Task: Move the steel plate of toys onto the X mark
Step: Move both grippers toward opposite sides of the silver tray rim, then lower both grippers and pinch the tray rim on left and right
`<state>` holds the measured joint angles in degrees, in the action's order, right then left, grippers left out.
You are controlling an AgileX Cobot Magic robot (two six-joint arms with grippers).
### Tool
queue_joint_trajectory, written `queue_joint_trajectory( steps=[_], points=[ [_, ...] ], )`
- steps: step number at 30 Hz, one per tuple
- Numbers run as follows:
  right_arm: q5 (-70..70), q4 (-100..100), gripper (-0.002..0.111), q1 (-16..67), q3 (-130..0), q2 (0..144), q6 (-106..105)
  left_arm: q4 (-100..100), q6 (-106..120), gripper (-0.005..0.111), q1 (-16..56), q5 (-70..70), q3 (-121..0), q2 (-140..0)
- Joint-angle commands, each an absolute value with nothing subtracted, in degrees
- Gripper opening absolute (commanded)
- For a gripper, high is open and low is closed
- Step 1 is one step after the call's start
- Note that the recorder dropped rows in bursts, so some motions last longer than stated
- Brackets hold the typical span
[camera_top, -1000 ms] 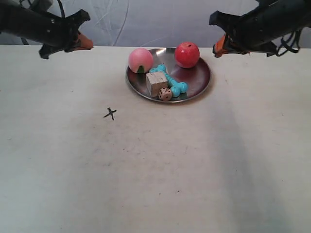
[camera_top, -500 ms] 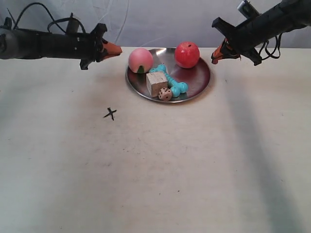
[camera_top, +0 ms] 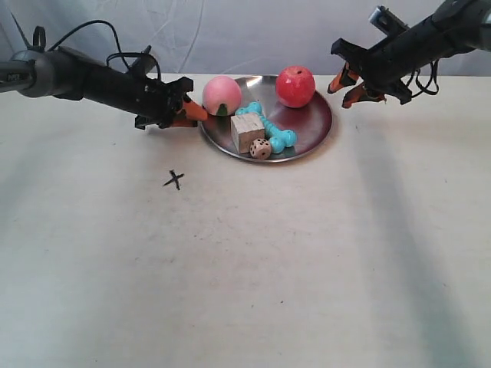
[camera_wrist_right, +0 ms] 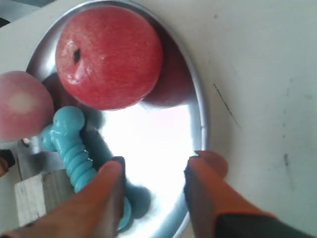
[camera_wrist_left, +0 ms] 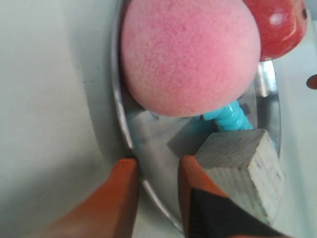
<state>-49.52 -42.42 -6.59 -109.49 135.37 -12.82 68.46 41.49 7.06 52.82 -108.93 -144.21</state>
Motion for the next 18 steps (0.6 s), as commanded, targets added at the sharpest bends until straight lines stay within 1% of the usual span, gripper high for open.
queue_joint_trajectory(
  steps=[1, 5, 10, 18],
  points=[
    [-48.46, -40.58, 0.051, -6.85, -109.87, 135.94, -13.53, 62.37, 35.55, 0.029, 7.64, 50.54, -110.29, -143.87],
    [-48.11, -40.48, 0.047, -6.85, -109.87, 137.21, -13.53, 60.06, 34.21, 0.029, 7.64, 48.15, -110.29, -143.87],
    [-47.06, -42.41, 0.047, -6.73, -109.87, 139.48, -13.42, 59.93, 33.05, 0.029, 7.87, 46.18, -110.29, -143.87],
    [-46.73, -45.48, 0.047, -4.74, -109.87, 142.22, -13.42, 58.72, 32.96, 0.029, 10.54, 43.6, -110.29, -143.87]
  ],
)
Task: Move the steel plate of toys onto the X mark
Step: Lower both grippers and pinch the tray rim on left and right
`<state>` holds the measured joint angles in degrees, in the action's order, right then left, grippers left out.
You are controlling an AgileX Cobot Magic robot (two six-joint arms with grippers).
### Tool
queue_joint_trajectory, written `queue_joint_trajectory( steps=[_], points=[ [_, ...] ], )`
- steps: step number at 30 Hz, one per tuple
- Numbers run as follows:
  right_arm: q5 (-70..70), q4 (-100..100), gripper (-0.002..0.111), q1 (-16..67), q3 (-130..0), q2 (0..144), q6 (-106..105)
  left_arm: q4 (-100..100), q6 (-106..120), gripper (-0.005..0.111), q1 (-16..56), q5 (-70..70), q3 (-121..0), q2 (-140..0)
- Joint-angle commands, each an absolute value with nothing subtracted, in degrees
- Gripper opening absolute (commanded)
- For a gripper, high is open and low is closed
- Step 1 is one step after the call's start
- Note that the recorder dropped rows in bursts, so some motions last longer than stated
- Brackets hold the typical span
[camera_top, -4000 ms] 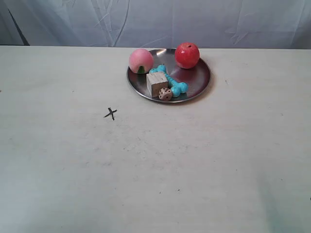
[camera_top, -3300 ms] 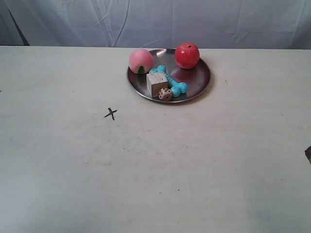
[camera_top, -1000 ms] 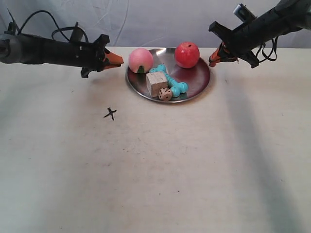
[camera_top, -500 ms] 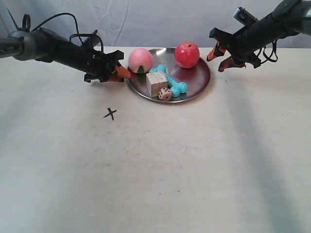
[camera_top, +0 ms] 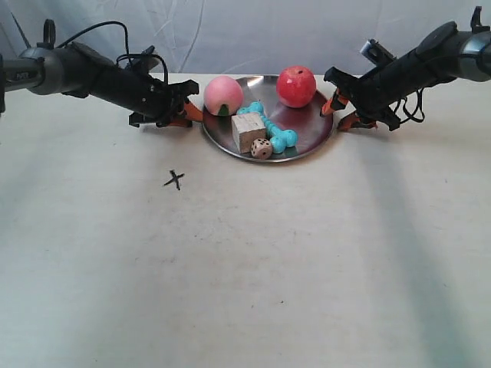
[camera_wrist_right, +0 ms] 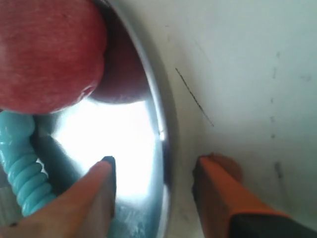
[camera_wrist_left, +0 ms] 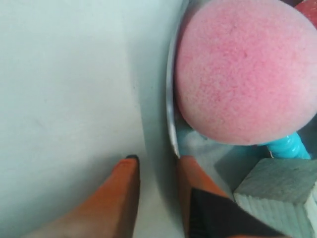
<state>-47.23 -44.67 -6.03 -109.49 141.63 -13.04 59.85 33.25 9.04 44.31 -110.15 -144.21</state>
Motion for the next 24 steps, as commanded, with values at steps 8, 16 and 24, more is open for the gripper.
queue_joint_trajectory(
  steps=[8, 16, 24],
  points=[
    [-47.34, -45.28, 0.047, -2.91, -109.87, 143.51, -13.42, 49.79, 29.41, 0.029, 11.53, 42.12, -110.29, -143.87],
    [-48.17, -44.01, 0.047, -2.68, -109.87, 143.51, -13.42, 43.22, 25.2, 0.029, 11.53, 42.06, -110.29, -143.87],
    [-48.97, -44.01, 0.047, -2.68, -109.87, 143.51, -13.42, 46.75, 25.58, 0.029, 11.53, 42.91, -110.29, -143.87]
  ],
)
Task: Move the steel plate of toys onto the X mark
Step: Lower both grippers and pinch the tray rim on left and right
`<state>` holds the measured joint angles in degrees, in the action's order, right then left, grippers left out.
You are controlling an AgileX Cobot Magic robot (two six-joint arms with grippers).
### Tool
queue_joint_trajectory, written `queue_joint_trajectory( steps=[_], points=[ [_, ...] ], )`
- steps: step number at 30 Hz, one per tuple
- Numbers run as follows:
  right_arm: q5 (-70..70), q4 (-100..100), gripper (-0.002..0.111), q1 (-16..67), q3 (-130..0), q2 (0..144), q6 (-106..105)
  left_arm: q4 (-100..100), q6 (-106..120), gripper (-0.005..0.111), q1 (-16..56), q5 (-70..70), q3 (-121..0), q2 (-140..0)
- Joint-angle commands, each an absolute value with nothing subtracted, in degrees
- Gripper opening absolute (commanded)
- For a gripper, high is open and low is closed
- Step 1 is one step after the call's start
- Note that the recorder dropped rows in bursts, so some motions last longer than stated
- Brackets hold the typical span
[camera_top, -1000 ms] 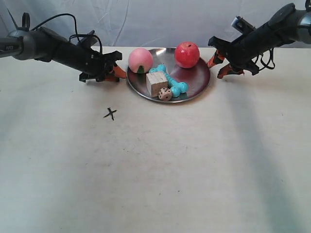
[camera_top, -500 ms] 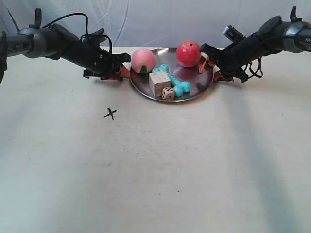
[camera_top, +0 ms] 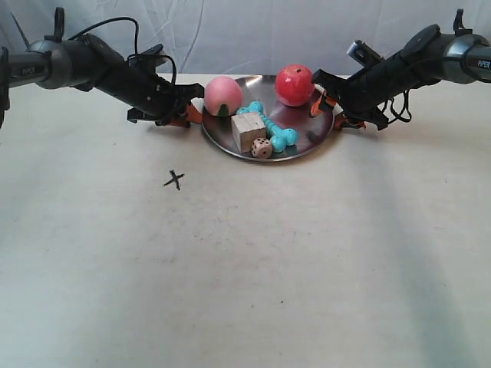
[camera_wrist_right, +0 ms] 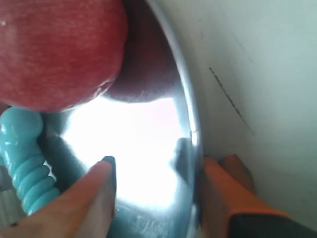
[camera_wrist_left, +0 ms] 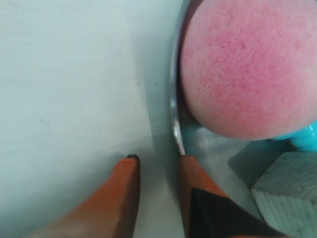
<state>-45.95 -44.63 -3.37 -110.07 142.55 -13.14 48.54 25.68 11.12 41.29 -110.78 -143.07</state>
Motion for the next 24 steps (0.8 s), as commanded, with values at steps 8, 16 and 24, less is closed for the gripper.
queue_joint_trajectory(
  steps=[8, 16, 24],
  points=[
    [-49.73, -42.56, 0.047, -2.68, -109.87, 143.51, -13.42, 35.86, 22.12, 0.029, 11.53, 41.46, -110.29, -142.63],
    [-50.64, -42.56, 0.047, -2.68, -109.87, 143.51, -13.42, 40.61, 21.26, 0.029, 11.53, 38.76, -110.29, -142.64],
    [-51.1, -42.56, 0.047, -2.68, -109.87, 143.51, -13.42, 41.39, 17.3, 0.029, 10.25, 33.71, -110.29, -142.54]
  ],
)
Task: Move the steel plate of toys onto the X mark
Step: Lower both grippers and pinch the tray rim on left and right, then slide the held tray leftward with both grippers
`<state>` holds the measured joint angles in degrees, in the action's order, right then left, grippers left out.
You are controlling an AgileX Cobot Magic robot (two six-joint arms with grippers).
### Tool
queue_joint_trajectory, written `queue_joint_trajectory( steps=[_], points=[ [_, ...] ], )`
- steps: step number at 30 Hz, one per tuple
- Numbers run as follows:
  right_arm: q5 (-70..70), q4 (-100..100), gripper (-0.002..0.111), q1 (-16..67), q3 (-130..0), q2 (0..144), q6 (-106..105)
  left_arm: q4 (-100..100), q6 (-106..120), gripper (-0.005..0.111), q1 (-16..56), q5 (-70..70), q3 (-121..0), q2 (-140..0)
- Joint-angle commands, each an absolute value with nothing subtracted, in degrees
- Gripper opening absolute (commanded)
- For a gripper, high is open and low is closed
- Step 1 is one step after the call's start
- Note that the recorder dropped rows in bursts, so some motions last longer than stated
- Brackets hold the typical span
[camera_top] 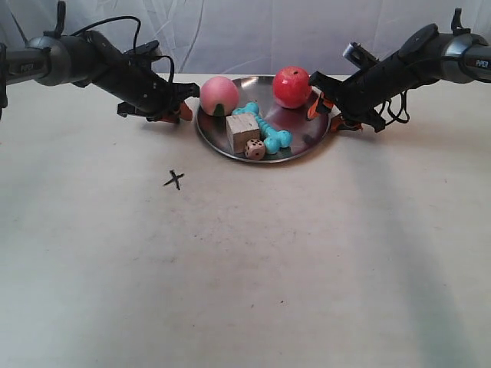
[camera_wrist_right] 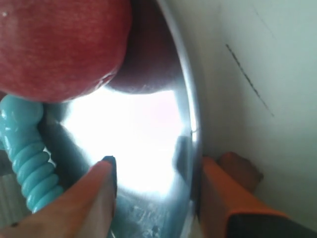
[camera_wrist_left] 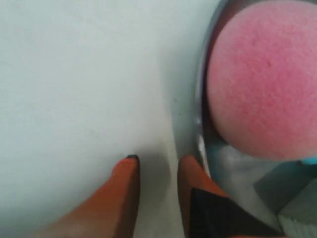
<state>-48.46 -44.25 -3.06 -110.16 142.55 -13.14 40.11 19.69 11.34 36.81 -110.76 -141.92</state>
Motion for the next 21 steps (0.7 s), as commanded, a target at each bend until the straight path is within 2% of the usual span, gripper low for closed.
queue_joint_trajectory(
  steps=[1, 21],
  points=[
    [-51.21, -42.56, 0.047, -2.68, -109.87, 143.51, -13.42, 42.46, 17.3, 0.029, 10.28, 33.13, -110.29, -142.54],
    [-53.61, -43.19, 0.047, -2.68, -109.87, 143.51, -14.7, 42.12, 18.14, 0.029, 14.34, 37.27, -110.29, -145.31]
  ],
)
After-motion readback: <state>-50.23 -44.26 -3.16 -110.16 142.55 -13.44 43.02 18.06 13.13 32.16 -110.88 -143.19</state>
